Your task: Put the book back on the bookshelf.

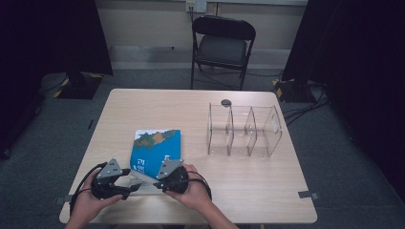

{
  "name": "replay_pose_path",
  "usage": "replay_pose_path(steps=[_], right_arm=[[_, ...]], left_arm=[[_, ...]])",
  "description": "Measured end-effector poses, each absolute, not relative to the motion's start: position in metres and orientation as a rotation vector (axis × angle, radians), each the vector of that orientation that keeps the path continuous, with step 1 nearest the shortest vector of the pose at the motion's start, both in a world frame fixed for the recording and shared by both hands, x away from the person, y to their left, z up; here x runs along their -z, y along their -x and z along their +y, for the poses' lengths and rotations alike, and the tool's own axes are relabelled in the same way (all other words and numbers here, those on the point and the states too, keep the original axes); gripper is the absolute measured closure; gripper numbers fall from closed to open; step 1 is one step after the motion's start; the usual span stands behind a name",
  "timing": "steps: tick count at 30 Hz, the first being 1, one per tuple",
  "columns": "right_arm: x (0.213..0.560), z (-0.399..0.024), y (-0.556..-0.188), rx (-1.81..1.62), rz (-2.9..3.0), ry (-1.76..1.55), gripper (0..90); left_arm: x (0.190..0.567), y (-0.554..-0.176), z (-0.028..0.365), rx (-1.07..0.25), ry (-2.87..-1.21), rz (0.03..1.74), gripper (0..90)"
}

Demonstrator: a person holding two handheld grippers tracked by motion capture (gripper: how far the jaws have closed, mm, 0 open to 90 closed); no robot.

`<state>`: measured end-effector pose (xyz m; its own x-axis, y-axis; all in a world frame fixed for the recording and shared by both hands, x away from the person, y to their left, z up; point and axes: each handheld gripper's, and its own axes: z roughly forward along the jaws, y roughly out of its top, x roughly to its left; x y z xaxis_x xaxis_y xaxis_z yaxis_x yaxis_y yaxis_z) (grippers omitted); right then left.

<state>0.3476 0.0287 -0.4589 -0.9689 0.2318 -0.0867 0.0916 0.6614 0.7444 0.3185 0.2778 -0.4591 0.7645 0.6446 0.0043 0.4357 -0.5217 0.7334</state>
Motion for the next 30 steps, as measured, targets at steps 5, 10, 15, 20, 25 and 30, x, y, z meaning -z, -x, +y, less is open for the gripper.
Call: replay_pose_path(steps=[5,10,15,20,25,30], right_arm=[[0.454,0.030,-0.349,-1.170,2.724,-0.276,72.2],[0.446,0.032,-0.353,-1.151,2.754,-0.304,72.7],[0.438,0.033,-0.356,-1.153,2.768,-0.328,72.9],[0.430,0.034,-0.359,-1.150,2.781,-0.358,73.3],[0.420,0.034,-0.363,-1.153,2.783,-0.372,73.8],[0.411,0.032,-0.366,-1.156,2.778,-0.391,74.3]], left_arm=[[0.461,-0.317,0.277,-0.348,-2.207,0.803,23.6],[0.466,-0.315,0.283,-0.304,-2.223,0.811,18.5],[0.466,-0.311,0.289,-0.284,-2.214,0.819,18.0],[0.465,-0.308,0.292,-0.262,-2.212,0.791,18.1],[0.465,-0.305,0.294,-0.258,-2.218,0.779,18.0],[0.476,-0.304,0.289,-0.242,-2.273,0.771,19.9]])
